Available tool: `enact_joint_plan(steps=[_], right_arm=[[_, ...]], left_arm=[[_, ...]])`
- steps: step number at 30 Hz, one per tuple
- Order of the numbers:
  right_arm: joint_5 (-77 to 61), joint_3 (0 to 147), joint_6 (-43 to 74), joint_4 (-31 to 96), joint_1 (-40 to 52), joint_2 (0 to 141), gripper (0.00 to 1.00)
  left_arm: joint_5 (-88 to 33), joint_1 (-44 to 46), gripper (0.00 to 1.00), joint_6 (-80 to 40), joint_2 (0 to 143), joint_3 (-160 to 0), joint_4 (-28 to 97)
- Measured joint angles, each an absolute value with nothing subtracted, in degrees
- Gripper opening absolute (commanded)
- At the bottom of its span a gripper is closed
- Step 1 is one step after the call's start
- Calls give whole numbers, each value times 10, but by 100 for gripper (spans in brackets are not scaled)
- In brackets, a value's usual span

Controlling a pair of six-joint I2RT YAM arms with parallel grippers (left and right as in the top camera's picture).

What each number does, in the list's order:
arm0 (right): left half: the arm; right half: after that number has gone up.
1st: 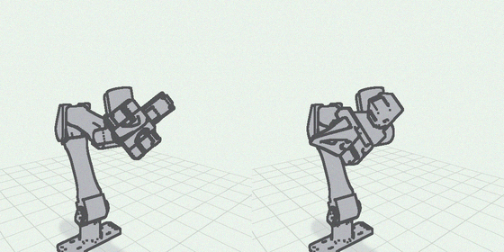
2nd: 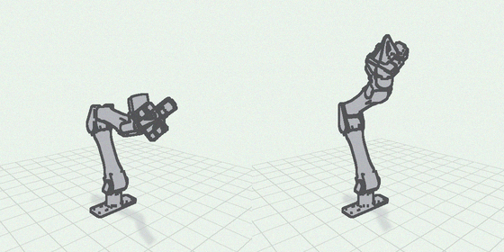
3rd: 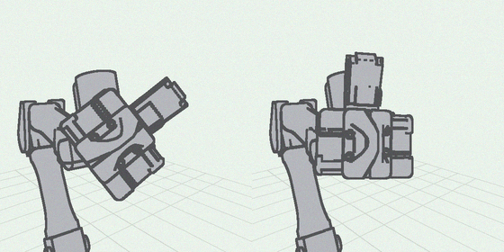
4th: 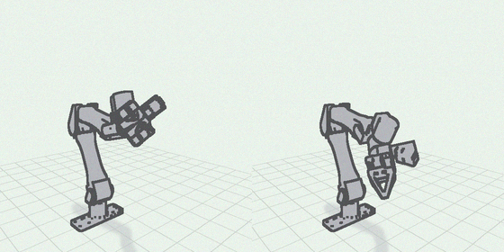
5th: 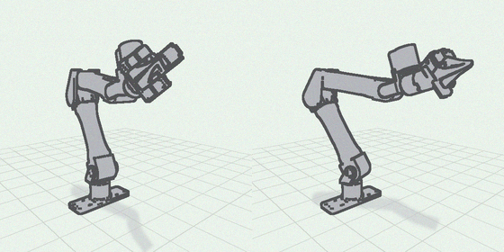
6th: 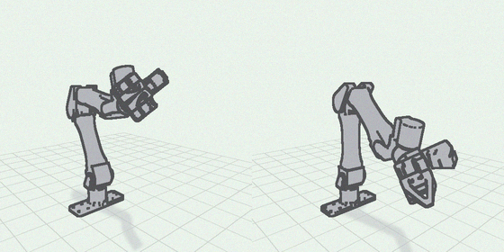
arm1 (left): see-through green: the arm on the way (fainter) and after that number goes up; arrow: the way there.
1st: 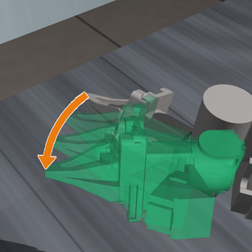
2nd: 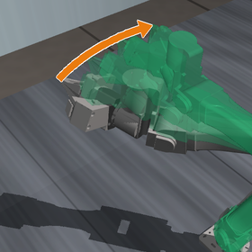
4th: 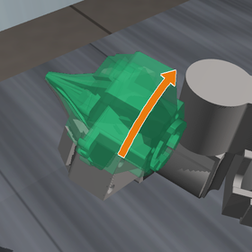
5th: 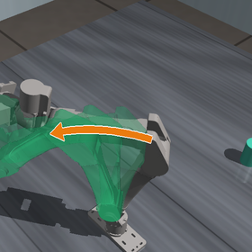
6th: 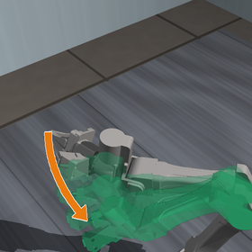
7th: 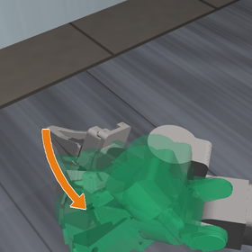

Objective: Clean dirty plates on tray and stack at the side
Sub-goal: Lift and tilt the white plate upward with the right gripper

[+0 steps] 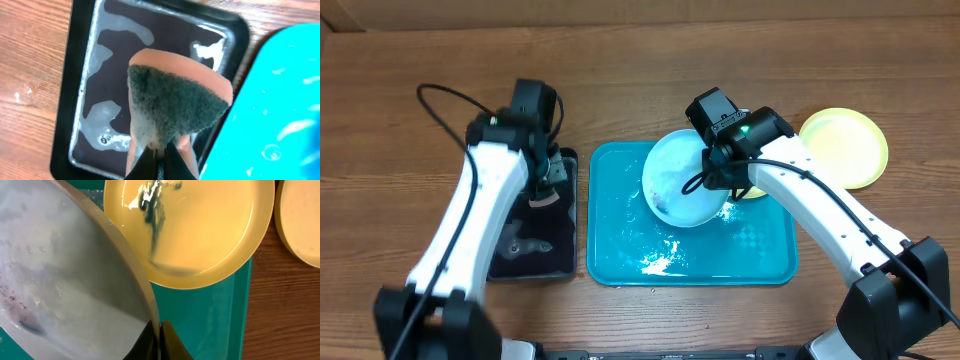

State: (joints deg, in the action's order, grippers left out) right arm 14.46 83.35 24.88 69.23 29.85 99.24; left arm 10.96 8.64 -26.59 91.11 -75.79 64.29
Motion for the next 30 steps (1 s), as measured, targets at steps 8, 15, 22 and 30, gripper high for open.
enact_joint_plan(steps=[8, 15, 22, 30], right_arm=[[121, 835, 223, 632, 307, 992, 4], [126, 835, 237, 626, 330, 992, 4], [112, 835, 232, 627, 336, 986, 4], [0, 836, 368, 655, 335, 981, 4]], left_arm=[[114, 88, 5, -270, 874, -632, 598], [114, 88, 4, -274, 875, -601, 571], [114, 88, 4, -275, 875, -601, 569], [114, 88, 4, -275, 875, -601, 564]])
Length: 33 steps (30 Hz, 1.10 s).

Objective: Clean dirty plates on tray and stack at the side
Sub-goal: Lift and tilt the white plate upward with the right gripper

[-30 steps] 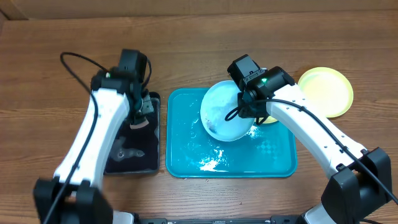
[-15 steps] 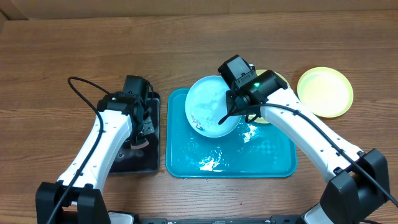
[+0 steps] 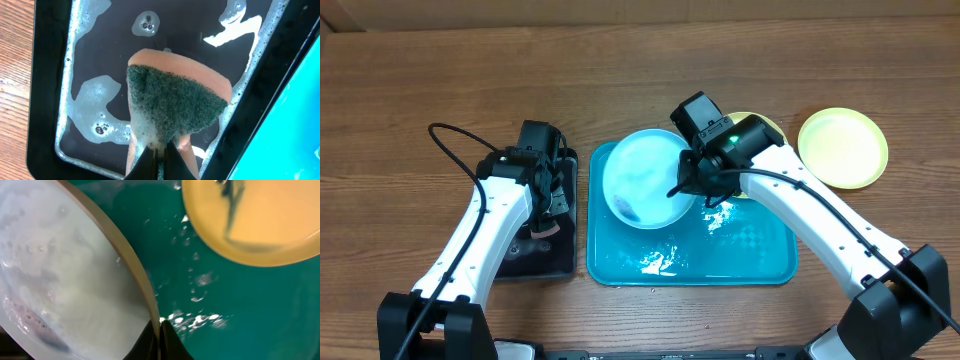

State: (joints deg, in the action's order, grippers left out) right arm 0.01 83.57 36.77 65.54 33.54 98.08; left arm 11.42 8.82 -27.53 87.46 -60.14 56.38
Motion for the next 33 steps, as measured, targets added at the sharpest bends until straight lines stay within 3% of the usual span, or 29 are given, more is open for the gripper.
enact_joint_plan(steps=[6, 25, 33], right_arm=[[-96, 836, 406, 645, 329, 981, 4], [-148, 836, 400, 561, 264, 981, 4], [-67, 836, 352, 554, 262, 981, 4]], left_arm=[[114, 88, 4, -275, 875, -601, 563], [114, 88, 4, -275, 875, -601, 563], [114, 88, 4, -275, 875, -601, 564]])
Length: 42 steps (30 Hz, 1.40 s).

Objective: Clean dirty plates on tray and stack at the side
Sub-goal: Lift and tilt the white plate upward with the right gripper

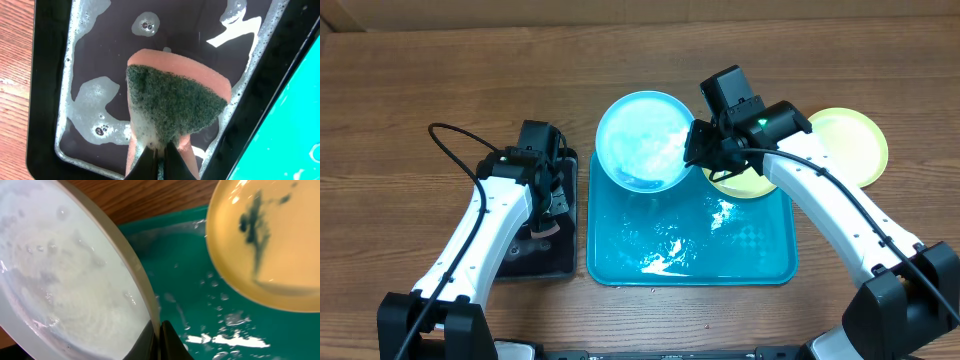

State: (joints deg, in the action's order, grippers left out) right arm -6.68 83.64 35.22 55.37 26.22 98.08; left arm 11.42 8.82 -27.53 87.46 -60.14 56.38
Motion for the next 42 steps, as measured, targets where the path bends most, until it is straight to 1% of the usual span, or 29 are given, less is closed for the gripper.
enact_joint_plan(steps=[3, 7, 10, 11, 16, 24, 32, 42], right_arm=[[-22, 856, 324, 593, 262, 981, 4], [50, 931, 279, 678, 263, 980, 4], [94, 968, 249, 719, 265, 974, 4], [128, 983, 232, 742, 269, 968, 4], [248, 990, 196, 815, 302, 960, 4], [363, 990, 168, 891, 378, 960, 4], [460, 990, 152, 948, 433, 960, 4], [546, 990, 116, 971, 451, 960, 4]], left_arm=[[114, 88, 4, -275, 875, -601, 567], [114, 88, 4, -275, 875, -601, 567], [114, 88, 4, -275, 875, -601, 567], [114, 88, 4, -275, 875, -601, 568], [114, 88, 4, -275, 875, -601, 565], [114, 88, 4, -275, 875, -601, 562], [114, 88, 4, -281, 875, -601, 557], [114, 88, 4, -286, 875, -601, 556]])
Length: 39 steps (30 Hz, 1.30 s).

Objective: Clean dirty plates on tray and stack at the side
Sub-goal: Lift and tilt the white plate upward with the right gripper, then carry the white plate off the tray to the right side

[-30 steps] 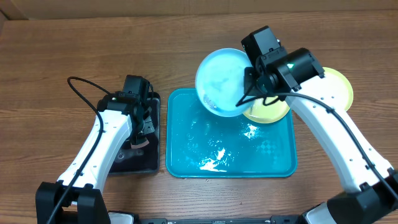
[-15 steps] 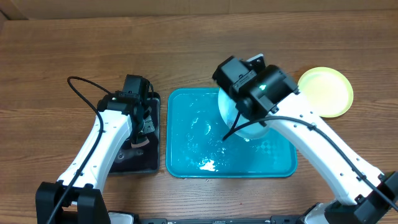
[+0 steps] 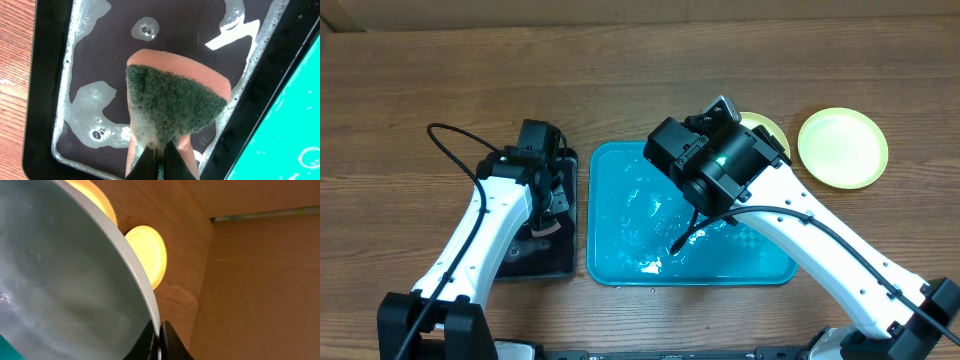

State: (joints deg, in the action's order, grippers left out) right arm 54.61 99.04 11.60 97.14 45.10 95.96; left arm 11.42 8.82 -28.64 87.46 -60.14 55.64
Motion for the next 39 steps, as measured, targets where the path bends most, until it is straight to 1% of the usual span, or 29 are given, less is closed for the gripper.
enact_joint_plan(steps=[11, 29, 33, 34, 36, 39], right_arm=[[600, 990, 90, 971, 451, 960, 4], [604, 990, 90, 971, 451, 960, 4], [597, 990, 77, 913, 449, 960, 4], [588, 990, 69, 905, 447, 960, 4], [584, 990, 78, 929, 447, 960, 4], [560, 990, 74, 884, 448, 960, 4]], left_arm=[[114, 88, 4, -286, 875, -601, 557], [114, 88, 4, -286, 875, -601, 555], [114, 88, 4, -286, 875, -601, 553], [114, 88, 4, -286, 875, -601, 552], [114, 88, 4, -286, 875, -601, 552], [114, 88, 4, -286, 875, -601, 551]])
